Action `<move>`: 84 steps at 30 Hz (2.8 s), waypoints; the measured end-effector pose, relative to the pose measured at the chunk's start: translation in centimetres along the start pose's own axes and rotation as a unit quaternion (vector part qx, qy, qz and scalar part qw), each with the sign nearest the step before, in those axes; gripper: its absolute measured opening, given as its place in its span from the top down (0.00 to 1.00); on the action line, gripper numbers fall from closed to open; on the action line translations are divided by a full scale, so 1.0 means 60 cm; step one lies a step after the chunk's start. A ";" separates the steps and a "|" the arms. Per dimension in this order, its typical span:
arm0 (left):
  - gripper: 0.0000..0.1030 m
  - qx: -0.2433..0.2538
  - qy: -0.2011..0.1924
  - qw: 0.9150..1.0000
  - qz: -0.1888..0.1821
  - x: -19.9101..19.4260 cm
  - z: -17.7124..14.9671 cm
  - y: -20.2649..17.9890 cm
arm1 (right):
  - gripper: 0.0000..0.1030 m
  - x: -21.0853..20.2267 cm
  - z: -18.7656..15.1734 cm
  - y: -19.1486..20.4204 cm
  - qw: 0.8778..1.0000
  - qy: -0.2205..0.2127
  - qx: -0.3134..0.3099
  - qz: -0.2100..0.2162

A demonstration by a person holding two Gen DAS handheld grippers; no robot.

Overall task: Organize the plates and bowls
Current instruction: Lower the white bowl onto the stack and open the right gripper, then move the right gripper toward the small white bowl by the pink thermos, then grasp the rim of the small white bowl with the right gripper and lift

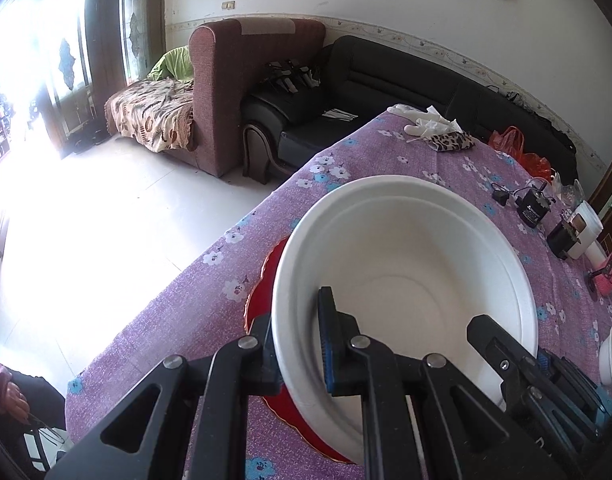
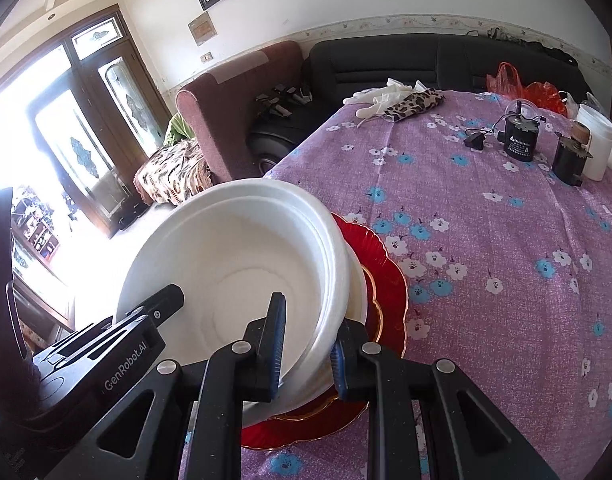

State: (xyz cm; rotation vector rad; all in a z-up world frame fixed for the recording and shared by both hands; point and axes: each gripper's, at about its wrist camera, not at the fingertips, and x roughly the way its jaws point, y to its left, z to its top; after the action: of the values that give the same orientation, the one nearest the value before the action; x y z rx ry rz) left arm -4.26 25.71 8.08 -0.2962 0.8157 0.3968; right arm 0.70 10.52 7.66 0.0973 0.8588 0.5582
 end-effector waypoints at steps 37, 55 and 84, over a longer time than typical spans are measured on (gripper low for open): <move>0.20 0.032 -0.109 0.993 -0.006 -0.133 -0.041 -0.047 | 0.17 -0.147 -0.090 -0.089 0.993 -0.088 0.068 -0.039; 0.19 0.117 -0.124 0.985 -0.022 -0.184 -0.089 -0.155 | 0.17 -0.218 -0.136 -0.162 0.986 -0.110 0.119 -0.043; 0.19 0.272 -0.077 0.952 -0.116 -0.159 -0.178 -0.445 | 0.18 -0.430 -0.212 -0.511 0.924 -0.159 0.261 -0.228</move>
State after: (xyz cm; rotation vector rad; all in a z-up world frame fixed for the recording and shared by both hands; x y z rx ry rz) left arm -5.02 -4.43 11.07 0.1546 0.6955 -0.0347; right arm -9.04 -30.38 7.87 0.4498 0.6599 -0.1363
